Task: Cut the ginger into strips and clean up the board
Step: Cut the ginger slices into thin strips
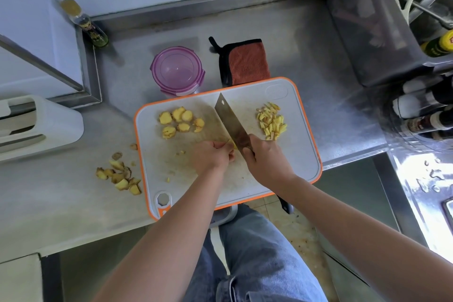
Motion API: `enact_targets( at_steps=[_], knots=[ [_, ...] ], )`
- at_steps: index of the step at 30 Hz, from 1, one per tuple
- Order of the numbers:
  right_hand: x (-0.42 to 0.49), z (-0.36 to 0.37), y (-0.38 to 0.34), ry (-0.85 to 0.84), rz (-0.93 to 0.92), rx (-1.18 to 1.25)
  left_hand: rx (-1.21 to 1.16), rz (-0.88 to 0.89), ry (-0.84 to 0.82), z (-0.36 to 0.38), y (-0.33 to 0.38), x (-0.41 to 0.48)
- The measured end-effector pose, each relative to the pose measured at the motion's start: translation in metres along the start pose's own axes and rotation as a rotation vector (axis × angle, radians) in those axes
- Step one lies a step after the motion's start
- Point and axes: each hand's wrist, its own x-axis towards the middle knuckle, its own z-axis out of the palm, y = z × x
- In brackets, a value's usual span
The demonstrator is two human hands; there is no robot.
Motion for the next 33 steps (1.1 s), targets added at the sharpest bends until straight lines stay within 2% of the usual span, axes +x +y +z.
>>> enact_targets(
  at_steps=[8,22,33],
  knots=[
    [-0.008,0.008,0.002,-0.023,0.051,-0.017,0.001,0.017,0.008,-0.001,-0.001,0.002],
    [0.009,0.005,0.002,0.094,-0.015,0.051,-0.006,0.018,-0.017,-0.004,0.001,-0.002],
    [-0.008,0.007,0.003,0.007,0.007,0.001,-0.026,0.025,-0.018,-0.005,0.002,-0.002]
  ],
)
